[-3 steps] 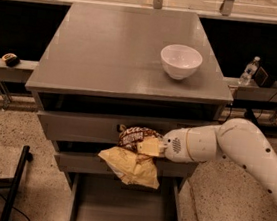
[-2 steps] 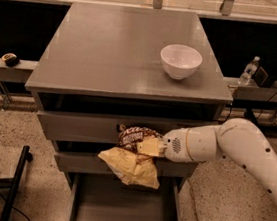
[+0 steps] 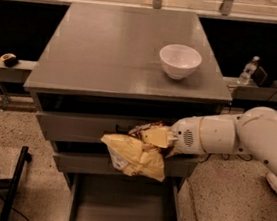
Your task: Pick brown chip bag from bottom drawer and place on counter
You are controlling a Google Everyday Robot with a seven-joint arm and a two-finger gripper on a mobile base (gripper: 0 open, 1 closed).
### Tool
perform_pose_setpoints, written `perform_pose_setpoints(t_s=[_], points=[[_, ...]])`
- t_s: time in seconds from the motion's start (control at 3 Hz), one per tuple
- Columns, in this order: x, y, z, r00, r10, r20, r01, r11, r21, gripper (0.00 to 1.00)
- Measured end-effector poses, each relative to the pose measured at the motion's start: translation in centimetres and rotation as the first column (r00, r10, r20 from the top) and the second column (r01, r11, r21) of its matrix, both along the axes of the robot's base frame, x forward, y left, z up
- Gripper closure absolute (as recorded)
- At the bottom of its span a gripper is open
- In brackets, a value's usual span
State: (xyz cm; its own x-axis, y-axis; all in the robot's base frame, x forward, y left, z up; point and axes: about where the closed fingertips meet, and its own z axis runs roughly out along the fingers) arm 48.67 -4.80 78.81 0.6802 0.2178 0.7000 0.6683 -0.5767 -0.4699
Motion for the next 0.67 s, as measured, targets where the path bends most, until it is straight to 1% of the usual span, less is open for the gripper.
perform_pose_setpoints(t_s=[0.33,0.67], points=[[0.7,0.9,10.3,0.9700,0.081,0.229,-0.066,0.995,-0.070,1.00],[1.4,2.9,17.1,0.9129,0.165,0.374,-0.125,0.984,-0.130,1.00]])
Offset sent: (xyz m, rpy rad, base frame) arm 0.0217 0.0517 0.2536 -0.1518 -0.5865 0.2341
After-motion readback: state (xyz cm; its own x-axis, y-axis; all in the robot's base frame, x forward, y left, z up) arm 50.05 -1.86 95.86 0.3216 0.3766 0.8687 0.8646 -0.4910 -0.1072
